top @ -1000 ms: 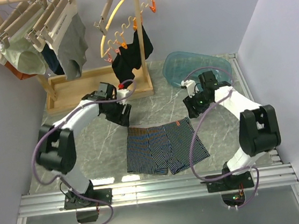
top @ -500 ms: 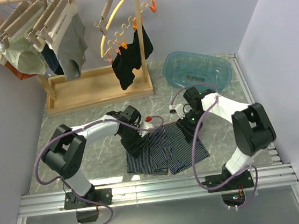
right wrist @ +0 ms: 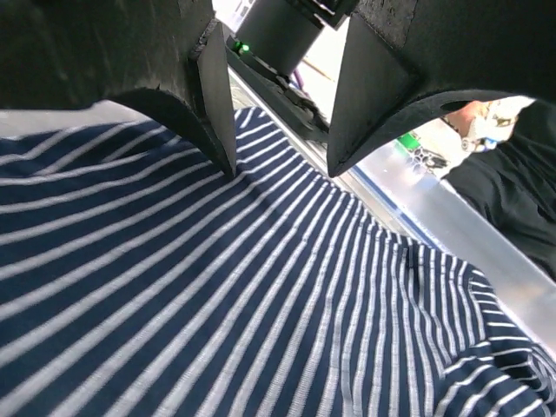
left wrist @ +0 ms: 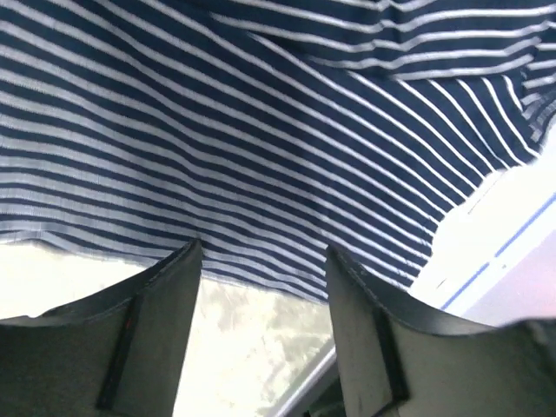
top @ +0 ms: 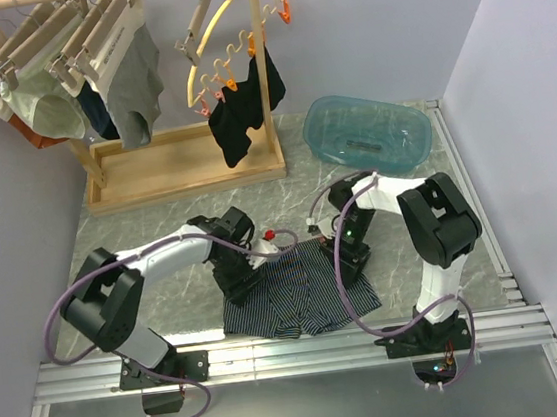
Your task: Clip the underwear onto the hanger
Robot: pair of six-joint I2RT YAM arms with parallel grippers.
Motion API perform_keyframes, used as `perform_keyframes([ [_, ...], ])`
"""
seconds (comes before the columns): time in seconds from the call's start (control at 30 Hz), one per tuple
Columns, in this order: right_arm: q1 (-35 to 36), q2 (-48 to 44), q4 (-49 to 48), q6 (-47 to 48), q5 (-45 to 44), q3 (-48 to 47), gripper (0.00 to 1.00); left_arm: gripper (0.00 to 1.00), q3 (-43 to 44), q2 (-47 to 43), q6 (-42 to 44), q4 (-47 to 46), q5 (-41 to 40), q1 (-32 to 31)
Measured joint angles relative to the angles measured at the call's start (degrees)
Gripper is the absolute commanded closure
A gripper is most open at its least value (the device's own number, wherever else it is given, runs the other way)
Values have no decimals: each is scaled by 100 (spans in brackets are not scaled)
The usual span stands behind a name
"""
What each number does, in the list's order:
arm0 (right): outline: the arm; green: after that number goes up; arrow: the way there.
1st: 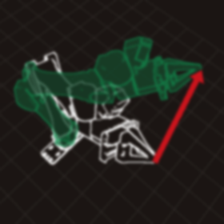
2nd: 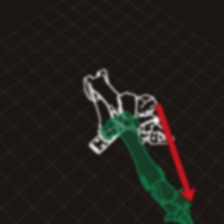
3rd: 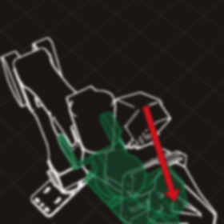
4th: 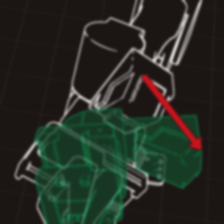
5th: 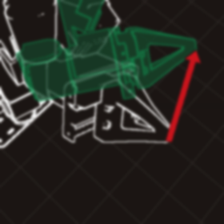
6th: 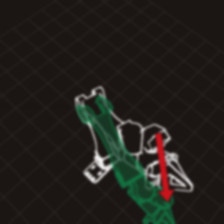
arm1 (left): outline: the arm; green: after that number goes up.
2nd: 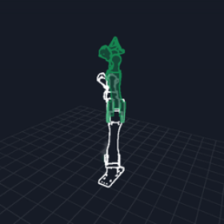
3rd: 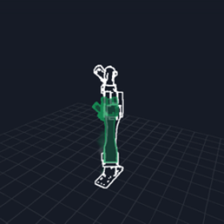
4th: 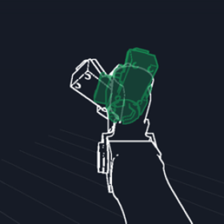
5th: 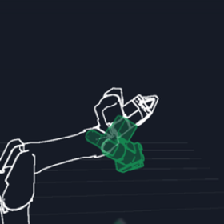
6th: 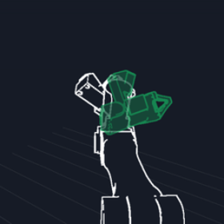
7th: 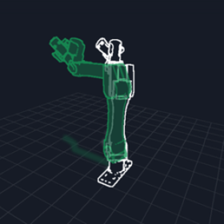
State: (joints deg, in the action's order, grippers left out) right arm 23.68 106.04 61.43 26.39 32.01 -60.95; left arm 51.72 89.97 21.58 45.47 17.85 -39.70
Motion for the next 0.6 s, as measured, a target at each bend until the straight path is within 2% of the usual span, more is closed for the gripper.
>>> perform_keyframes([
  [0.07,74,-24,17,-17,33,-24,45,33,26,-203,-33,210,-26,7],
  [0.17,37,-105,94,-70,4,-197,41,25,463,-581,-157,560,-66,42],
  [0.3,-140,-415,221,-186,-9,-1016,34,18,2238,-861,-505,796,-125,258],
  [0.43,-284,-1051,129,-374,-48,-1932,31,8,4258,-940,-1095,306,-175,935],
  [0.5,-334,-1405,37,-494,-105,-2218,30,3,5010,-960,-1563,-17,-354,1340],
  [0.6,-413,-1860,-96,-697,-144,-2380,28,1,5626,-1040,-2133,-527,-859,1735],
])
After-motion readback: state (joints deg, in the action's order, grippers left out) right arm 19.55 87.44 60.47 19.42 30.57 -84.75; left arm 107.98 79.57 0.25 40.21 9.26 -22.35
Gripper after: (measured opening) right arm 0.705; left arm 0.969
